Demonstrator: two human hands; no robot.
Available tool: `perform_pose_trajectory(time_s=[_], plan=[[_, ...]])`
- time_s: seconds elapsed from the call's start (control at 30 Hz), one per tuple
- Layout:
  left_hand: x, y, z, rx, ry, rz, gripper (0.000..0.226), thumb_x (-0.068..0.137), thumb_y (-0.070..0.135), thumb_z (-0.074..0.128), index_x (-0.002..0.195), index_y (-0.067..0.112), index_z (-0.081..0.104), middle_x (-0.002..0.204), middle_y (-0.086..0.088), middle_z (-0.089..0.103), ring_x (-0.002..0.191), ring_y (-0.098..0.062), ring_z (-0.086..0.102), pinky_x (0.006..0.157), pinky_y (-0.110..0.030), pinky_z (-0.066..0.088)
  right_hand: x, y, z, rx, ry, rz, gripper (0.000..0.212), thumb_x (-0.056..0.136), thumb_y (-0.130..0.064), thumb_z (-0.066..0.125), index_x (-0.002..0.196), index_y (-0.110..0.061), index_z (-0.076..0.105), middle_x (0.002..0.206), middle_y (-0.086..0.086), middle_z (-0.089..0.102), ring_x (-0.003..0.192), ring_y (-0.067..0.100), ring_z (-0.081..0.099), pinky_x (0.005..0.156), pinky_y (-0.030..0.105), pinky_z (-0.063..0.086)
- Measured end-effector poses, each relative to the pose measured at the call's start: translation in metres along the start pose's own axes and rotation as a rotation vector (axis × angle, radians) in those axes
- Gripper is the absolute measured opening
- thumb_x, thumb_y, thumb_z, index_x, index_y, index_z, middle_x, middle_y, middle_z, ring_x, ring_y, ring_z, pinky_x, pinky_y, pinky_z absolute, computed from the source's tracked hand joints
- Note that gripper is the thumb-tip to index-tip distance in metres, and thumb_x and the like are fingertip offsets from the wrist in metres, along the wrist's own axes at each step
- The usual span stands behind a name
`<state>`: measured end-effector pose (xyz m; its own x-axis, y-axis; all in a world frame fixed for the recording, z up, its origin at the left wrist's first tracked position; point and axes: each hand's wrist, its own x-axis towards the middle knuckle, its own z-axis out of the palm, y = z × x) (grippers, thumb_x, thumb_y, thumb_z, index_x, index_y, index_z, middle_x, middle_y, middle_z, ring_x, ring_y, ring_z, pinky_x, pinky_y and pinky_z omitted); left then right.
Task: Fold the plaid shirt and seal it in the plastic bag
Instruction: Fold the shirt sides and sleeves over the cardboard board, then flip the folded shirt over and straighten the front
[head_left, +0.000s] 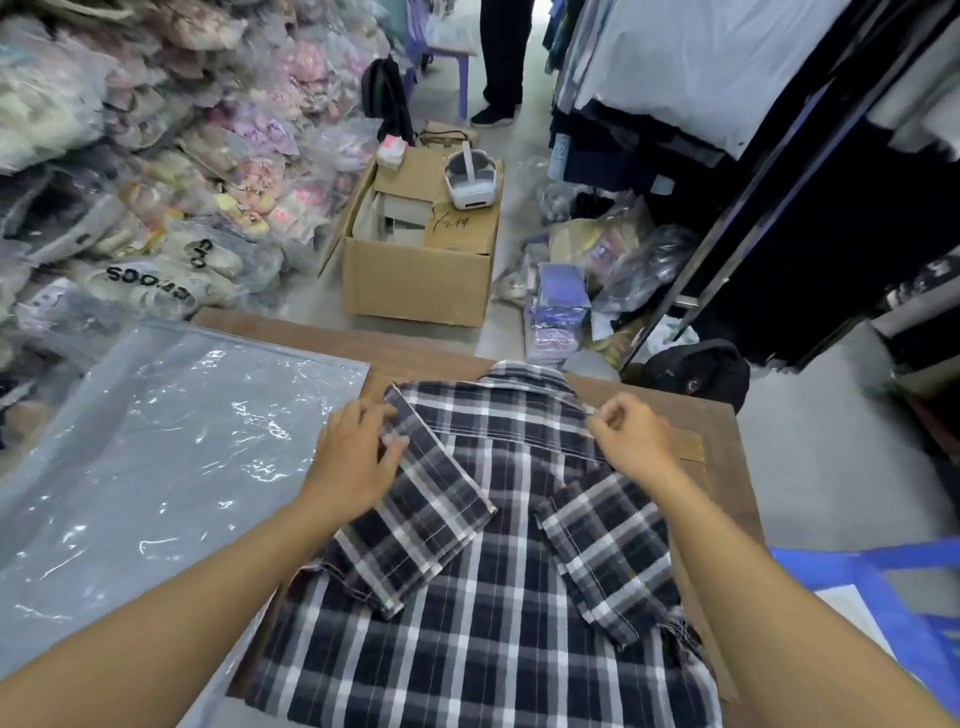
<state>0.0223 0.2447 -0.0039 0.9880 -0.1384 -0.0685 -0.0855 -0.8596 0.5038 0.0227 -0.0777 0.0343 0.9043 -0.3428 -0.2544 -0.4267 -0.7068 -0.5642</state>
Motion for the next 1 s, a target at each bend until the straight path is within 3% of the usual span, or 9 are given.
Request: perform_pose_trajectory(time_s=[0.07, 0.13, 0.27, 0.37, 0.5, 0.6, 0.67, 0.87, 1.0], plan=[[0.030, 0.002, 0.001, -0.190, 0.016, -0.234, 0.044, 0.095, 0.033, 0.059, 0.132, 0.013, 0.051, 0.132, -0.009, 0.053, 0.124, -0.029, 0.047, 0.105, -0.044, 0.040, 0.004, 0.030, -0.017, 0.018, 0.141, 0.141, 0.010, 0.091, -0.020, 0.064, 0.097, -0.014, 0.059, 0.093, 0.002, 0.062, 0.096, 0.028, 0.060, 0.074, 0.034, 0.043], [0.054, 0.004, 0.001, -0.282, -0.009, -0.389, 0.044, 0.091, 0.027, 0.064, 0.130, 0.009, 0.053, 0.131, -0.012, 0.058, 0.119, -0.032, 0.054, 0.103, -0.045, 0.045, 0.007, 0.053, -0.024, 0.062, 0.122, 0.276, 0.028, 0.088, -0.019, 0.067, 0.112, -0.011, 0.054, 0.106, 0.007, 0.059, 0.103, 0.031, 0.059, 0.081, 0.036, 0.046], [0.077, 0.012, 0.000, -0.332, -0.052, -0.533, 0.021, 0.090, 0.018, 0.069, 0.109, 0.012, 0.062, 0.120, -0.011, 0.065, 0.109, -0.030, 0.060, 0.093, -0.037, 0.045, 0.006, 0.063, -0.026, 0.418, -0.056, 0.465, 0.032, 0.090, -0.005, 0.066, 0.116, -0.010, 0.048, 0.088, 0.012, 0.064, 0.056, 0.019, 0.057, 0.044, 0.028, 0.047], [0.084, 0.011, -0.001, -0.394, -0.081, -0.593, 0.012, 0.086, 0.009, 0.073, 0.086, 0.014, 0.063, 0.110, -0.009, 0.066, 0.101, -0.027, 0.060, 0.087, -0.033, 0.046, 0.009, 0.066, -0.030, 0.364, -0.063, 0.425, 0.021, 0.090, -0.002, 0.068, 0.108, -0.008, 0.059, 0.081, 0.011, 0.065, 0.049, 0.014, 0.053, 0.037, 0.019, 0.042], [0.096, 0.011, -0.009, -0.442, -0.118, -0.596, 0.016, 0.082, 0.004, 0.076, 0.087, 0.010, 0.062, 0.110, -0.014, 0.067, 0.108, -0.032, 0.061, 0.096, -0.041, 0.049, 0.021, 0.066, -0.037, 0.344, -0.104, 0.468, 0.011, 0.092, -0.002, 0.062, 0.090, 0.001, 0.073, 0.060, 0.009, 0.060, 0.047, 0.015, 0.046, 0.040, 0.023, 0.037], [0.110, 0.022, -0.025, -0.519, -0.133, -0.569, 0.018, 0.084, 0.001, 0.073, 0.087, 0.011, 0.059, 0.087, -0.008, 0.060, 0.080, -0.026, 0.058, 0.070, -0.034, 0.048, 0.032, 0.059, -0.054, 0.399, -0.097, 0.464, 0.009, 0.091, -0.003, 0.063, 0.088, -0.001, 0.071, 0.055, 0.007, 0.056, 0.044, 0.014, 0.043, 0.038, 0.022, 0.036], [0.122, 0.033, -0.042, -0.544, -0.147, -0.521, 0.019, 0.086, 0.003, 0.072, 0.093, 0.012, 0.057, 0.083, -0.005, 0.055, 0.063, -0.017, 0.048, 0.056, -0.027, 0.039, 0.040, 0.050, -0.070, 0.436, -0.070, 0.439, 0.007, 0.090, -0.005, 0.067, 0.083, -0.006, 0.069, 0.053, 0.006, 0.052, 0.043, 0.014, 0.040, 0.038, 0.022, 0.035], [0.174, 0.082, -0.097, -0.636, -0.099, -0.420, 0.023, 0.091, 0.001, 0.065, 0.092, 0.015, 0.048, 0.082, -0.010, 0.059, 0.049, -0.014, 0.055, 0.034, -0.017, 0.045, 0.085, 0.009, -0.114, 0.479, 0.110, 0.347, 0.009, 0.087, -0.013, 0.071, 0.079, -0.013, 0.067, 0.057, 0.003, 0.049, 0.043, 0.016, 0.033, 0.039, 0.022, 0.024], [0.214, 0.118, -0.128, -0.722, 0.023, -0.379, 0.023, 0.094, 0.000, 0.062, 0.104, 0.013, 0.046, 0.088, -0.012, 0.062, 0.037, -0.010, 0.061, 0.038, -0.021, 0.055, 0.115, -0.028, -0.146, 0.562, 0.252, 0.260, 0.003, 0.091, -0.014, 0.066, 0.094, -0.014, 0.067, 0.065, 0.004, 0.056, 0.043, 0.013, 0.041, 0.033, 0.018, 0.029]])
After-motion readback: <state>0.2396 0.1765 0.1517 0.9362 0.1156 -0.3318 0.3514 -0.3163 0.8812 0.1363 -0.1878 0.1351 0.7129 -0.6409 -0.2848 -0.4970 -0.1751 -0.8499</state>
